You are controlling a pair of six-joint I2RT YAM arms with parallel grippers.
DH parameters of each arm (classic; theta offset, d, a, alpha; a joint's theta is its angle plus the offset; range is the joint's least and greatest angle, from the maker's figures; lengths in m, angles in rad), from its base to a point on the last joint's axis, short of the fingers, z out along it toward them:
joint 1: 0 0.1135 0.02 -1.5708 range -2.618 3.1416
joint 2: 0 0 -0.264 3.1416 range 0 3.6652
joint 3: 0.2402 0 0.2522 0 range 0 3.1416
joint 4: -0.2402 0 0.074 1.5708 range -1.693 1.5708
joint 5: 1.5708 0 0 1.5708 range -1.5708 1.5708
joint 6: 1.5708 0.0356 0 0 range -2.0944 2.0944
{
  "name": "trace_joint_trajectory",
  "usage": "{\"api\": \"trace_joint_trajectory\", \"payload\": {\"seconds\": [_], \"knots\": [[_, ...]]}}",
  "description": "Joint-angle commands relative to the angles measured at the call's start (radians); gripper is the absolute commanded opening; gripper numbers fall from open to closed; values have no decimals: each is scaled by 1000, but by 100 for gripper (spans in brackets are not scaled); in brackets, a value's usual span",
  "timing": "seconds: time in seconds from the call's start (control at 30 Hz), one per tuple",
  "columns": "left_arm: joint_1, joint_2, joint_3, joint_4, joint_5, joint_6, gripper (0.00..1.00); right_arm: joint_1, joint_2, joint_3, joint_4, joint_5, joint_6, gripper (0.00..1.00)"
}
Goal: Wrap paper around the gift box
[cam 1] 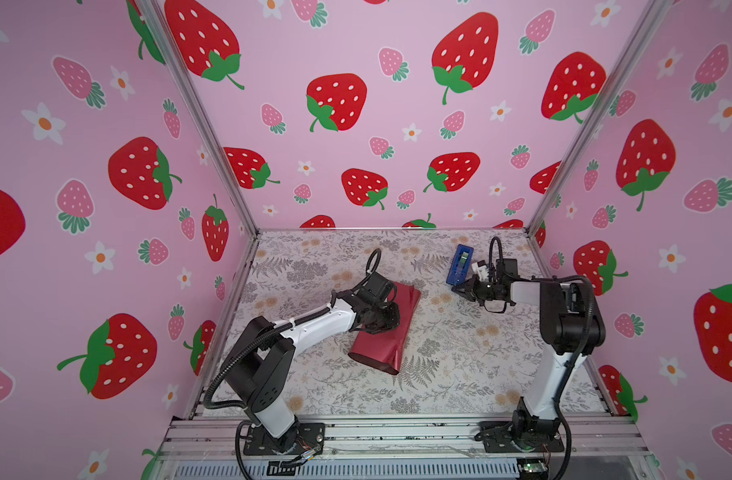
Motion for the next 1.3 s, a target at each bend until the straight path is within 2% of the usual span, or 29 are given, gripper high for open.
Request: {"api": "trace_joint_trajectory", "payload": {"seconds": [0.0, 0.23, 0.4, 0.53, 0.67, 0.93, 1.1, 1.27], "knots": [[-2, 56, -55, -112, -23, -3, 8, -8, -5, -58, -134, 40, -54, 0], [-2, 48, -66, -109, -25, -6, 8, -14, -131, -60, -163, 58, -71, 0], [-2, 39, -65, -113, -27, -5, 8, 8, -233, -41, -230, -2, -115, 0], [-2, 39, -63, -116, -28, -2, 8, 77, -274, -9, -347, -72, -197, 0], [-2, 40, -60, -117, -29, 0, 8, 196, -298, 13, -454, -106, -270, 0], [-2, 45, -57, -116, -28, -2, 8, 409, -271, 47, -506, -119, -275, 0], [-2, 47, -57, -114, -26, -4, 8, 474, -217, 83, -534, -127, -281, 0], [-2, 46, -60, -112, -26, -4, 8, 493, -173, 94, -521, -116, -259, 0]]}}
